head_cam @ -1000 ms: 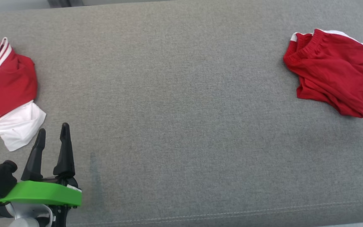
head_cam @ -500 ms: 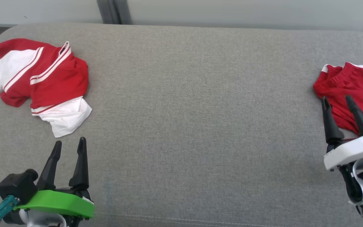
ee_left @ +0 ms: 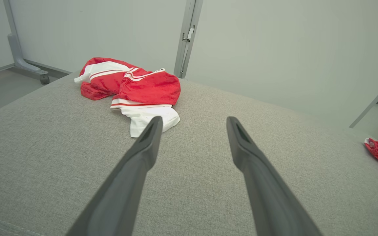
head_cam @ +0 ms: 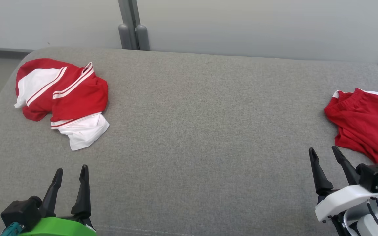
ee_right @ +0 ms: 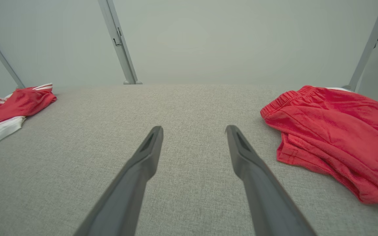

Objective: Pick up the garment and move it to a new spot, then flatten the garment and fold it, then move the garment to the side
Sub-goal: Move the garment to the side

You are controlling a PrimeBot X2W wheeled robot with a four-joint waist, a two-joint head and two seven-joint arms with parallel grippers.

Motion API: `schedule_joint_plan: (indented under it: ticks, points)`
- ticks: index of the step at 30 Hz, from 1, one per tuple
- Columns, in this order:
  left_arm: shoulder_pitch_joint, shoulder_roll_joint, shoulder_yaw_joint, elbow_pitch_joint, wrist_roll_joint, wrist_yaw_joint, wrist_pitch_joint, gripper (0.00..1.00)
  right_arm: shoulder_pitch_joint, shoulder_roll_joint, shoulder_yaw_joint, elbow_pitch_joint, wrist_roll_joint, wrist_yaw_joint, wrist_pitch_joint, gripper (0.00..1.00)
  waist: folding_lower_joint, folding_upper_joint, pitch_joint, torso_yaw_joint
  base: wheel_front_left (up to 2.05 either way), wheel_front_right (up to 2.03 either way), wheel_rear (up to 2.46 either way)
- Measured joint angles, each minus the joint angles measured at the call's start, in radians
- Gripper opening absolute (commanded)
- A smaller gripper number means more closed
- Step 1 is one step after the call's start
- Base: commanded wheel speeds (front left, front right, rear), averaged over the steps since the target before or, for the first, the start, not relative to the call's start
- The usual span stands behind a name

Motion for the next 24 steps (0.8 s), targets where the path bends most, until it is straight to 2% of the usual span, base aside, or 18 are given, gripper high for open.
schedule_joint_plan:
  ticks: [15,24]
  points:
    - [0.015,-0.001,0.006,0.004,0.007,-0.016,-0.009,1.0,0.093,0.054,-0.075,-0.022,-0.068,0.0,0.0,1.0,0.0,0.0,-0.04,-0.079,0.0,0.0,0.0]
    - [0.025,-0.001,0.0,0.007,0.014,-0.025,-0.01,1.0,0.132,0.075,-0.124,-0.032,-0.104,0.0,0.0,1.0,0.0,0.0,-0.042,-0.103,0.0,0.0,0.0]
